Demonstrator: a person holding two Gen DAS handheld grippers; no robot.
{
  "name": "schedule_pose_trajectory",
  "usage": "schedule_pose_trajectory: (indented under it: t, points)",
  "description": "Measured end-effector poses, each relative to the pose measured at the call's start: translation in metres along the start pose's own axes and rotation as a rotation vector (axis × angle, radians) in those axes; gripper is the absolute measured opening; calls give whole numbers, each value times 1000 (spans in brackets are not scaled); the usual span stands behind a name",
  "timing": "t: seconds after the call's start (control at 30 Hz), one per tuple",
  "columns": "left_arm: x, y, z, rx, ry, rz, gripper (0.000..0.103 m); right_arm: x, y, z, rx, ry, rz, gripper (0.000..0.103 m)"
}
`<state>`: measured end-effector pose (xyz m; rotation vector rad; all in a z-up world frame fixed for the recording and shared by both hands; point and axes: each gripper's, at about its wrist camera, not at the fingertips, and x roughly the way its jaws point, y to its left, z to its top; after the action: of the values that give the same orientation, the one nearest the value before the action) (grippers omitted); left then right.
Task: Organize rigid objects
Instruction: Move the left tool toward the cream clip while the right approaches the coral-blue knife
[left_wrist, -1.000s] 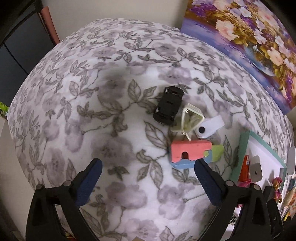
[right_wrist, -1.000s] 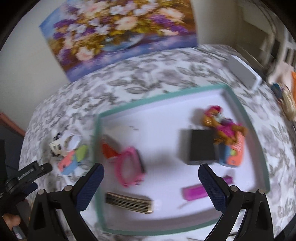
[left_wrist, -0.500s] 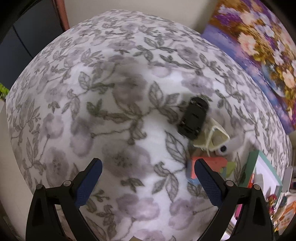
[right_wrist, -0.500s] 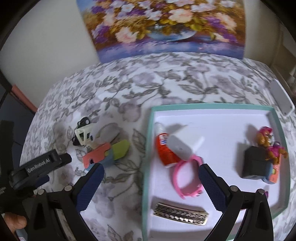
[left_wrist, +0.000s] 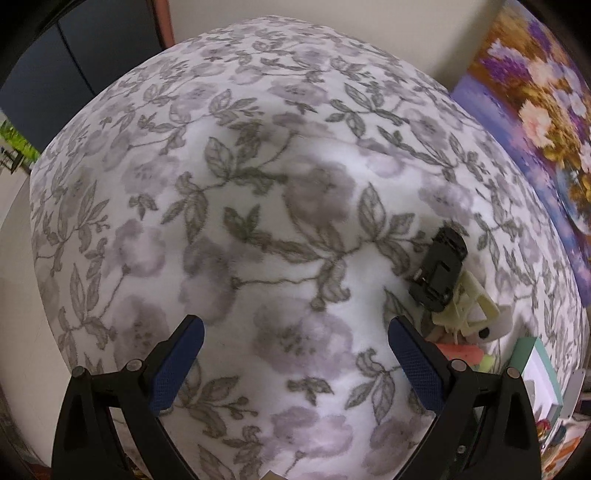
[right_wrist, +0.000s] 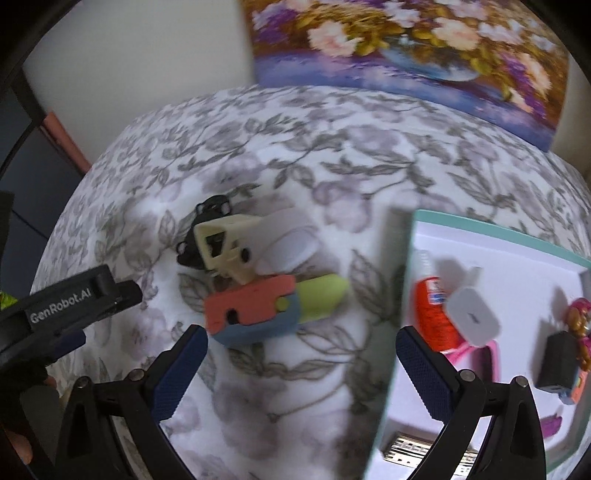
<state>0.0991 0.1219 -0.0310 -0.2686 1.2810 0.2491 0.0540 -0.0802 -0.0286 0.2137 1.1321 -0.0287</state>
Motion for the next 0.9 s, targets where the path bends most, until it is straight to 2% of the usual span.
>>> schedule_pose_trajectory:
  t: [0.17,0.5,0.67,0.9]
  points:
    - [3,9,5,-30,4,5,100,14,11,3,-1,19,17,103]
    - [10,5,9,-16,5,27,100,44,19,6,18,68,20,103]
    - [12,-6,12,-5,14,33,100,51,22,8,10,56,-10,103]
    - [30,-9,17,-23,72,41,100,55,27,8,-23,43,-56,103]
